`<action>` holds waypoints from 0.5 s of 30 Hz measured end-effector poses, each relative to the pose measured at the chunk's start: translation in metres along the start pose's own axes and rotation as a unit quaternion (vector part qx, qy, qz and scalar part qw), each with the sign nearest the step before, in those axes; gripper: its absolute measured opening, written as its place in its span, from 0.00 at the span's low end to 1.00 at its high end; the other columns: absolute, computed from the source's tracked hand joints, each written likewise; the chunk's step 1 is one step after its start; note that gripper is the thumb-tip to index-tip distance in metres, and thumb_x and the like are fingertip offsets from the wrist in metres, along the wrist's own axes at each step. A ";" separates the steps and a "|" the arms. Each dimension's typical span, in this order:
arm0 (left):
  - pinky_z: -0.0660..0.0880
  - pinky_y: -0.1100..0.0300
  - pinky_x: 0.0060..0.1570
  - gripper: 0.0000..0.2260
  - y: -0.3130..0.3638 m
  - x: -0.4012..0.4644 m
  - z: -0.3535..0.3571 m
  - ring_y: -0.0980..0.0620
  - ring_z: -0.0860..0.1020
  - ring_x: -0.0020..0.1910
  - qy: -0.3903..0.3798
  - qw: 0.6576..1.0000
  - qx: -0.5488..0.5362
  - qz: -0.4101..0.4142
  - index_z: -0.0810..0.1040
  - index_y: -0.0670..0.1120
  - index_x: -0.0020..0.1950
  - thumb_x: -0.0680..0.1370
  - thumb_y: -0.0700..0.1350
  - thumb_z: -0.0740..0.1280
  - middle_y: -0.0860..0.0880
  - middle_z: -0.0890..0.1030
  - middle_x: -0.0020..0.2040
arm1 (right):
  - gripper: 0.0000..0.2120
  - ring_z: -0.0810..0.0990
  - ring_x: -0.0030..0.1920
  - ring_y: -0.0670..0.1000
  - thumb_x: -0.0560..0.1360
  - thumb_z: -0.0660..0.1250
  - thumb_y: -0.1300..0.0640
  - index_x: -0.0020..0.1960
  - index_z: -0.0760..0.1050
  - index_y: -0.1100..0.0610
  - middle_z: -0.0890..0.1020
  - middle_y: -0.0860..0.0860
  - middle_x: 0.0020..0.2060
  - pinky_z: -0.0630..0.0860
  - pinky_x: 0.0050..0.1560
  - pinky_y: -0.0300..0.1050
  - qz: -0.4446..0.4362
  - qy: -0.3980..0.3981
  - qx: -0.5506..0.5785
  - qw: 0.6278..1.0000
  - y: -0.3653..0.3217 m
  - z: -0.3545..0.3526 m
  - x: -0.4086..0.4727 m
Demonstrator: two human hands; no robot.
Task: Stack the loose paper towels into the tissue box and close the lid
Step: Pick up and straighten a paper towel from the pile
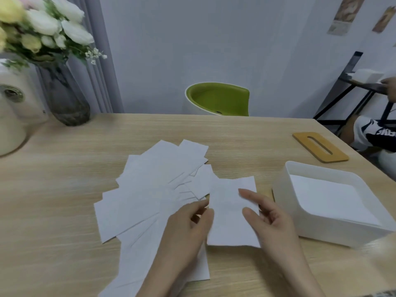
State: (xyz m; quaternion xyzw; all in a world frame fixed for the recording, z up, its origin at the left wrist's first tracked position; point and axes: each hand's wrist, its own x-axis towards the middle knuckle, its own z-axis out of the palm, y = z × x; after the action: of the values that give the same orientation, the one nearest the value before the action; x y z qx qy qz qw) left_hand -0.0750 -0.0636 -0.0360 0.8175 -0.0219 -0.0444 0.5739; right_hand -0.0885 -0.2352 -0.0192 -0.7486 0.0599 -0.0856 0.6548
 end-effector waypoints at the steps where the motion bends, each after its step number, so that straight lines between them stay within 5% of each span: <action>1: 0.73 0.71 0.45 0.11 0.001 0.001 -0.001 0.61 0.80 0.48 -0.004 0.998 -0.047 -0.030 0.80 0.57 0.60 0.79 0.50 0.66 0.58 0.84 0.49 | 0.18 0.81 0.45 0.39 0.74 0.65 0.71 0.53 0.81 0.50 0.85 0.42 0.45 0.72 0.42 0.24 -0.004 -0.007 0.019 1.000 -0.002 0.002 -0.002; 4: 0.78 0.63 0.40 0.11 0.004 0.002 -0.010 0.54 0.84 0.44 -0.039 0.981 -0.166 -0.094 0.83 0.49 0.57 0.79 0.50 0.65 0.50 0.86 0.47 | 0.17 0.72 0.32 0.59 0.74 0.66 0.70 0.54 0.82 0.52 0.77 0.60 0.31 0.69 0.35 0.27 0.003 -0.019 0.033 0.999 -0.004 0.011 -0.004; 6: 0.80 0.59 0.43 0.11 0.005 0.001 -0.015 0.51 0.85 0.46 -0.058 0.966 -0.229 -0.107 0.85 0.47 0.50 0.80 0.50 0.65 0.48 0.86 0.47 | 0.17 0.63 0.25 0.49 0.74 0.66 0.70 0.55 0.82 0.52 0.66 0.53 0.24 0.67 0.31 0.30 0.018 -0.042 0.038 0.998 -0.003 0.020 -0.005; 9: 0.78 0.63 0.37 0.09 0.002 -0.001 -0.019 0.49 0.85 0.44 -0.018 0.959 -0.265 -0.098 0.86 0.49 0.46 0.79 0.43 0.66 0.46 0.86 0.45 | 0.17 0.69 0.22 0.39 0.75 0.63 0.73 0.55 0.79 0.55 0.71 0.43 0.19 0.69 0.28 0.27 0.037 -0.091 0.059 0.993 -0.005 0.034 -0.007; 15: 0.78 0.53 0.45 0.08 -0.011 0.001 -0.029 0.47 0.84 0.43 0.075 0.968 -0.225 -0.085 0.85 0.45 0.44 0.78 0.37 0.67 0.45 0.86 0.42 | 0.17 0.69 0.23 0.39 0.75 0.64 0.72 0.55 0.80 0.53 0.70 0.42 0.20 0.68 0.29 0.28 0.038 -0.106 0.042 0.993 0.004 0.055 -0.005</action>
State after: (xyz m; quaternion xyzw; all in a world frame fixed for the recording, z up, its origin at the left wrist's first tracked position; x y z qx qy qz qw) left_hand -0.0713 -0.0327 -0.0360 0.6674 0.1010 -0.0353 0.7370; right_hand -0.0818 -0.1810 -0.0300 -0.7227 0.0153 0.0171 0.6908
